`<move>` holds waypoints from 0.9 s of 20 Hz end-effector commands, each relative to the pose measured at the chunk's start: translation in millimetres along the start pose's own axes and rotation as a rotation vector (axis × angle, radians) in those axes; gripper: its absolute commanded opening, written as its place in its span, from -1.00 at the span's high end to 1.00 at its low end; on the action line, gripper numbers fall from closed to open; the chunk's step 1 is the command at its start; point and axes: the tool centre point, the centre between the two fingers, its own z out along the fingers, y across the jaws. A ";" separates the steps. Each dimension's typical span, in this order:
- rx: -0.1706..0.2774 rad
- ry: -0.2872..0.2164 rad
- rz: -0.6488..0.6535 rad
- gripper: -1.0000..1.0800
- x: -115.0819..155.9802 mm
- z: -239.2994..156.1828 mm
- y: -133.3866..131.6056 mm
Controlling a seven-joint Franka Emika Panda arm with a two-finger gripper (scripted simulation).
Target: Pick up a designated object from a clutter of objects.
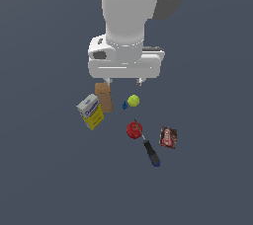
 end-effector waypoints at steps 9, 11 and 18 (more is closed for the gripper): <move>0.014 0.031 0.012 -0.92 7.5 -12.6 9.3; 0.016 0.034 0.012 -0.92 7.8 -14.6 10.8; 0.013 0.033 0.022 -0.92 13.1 -7.0 4.3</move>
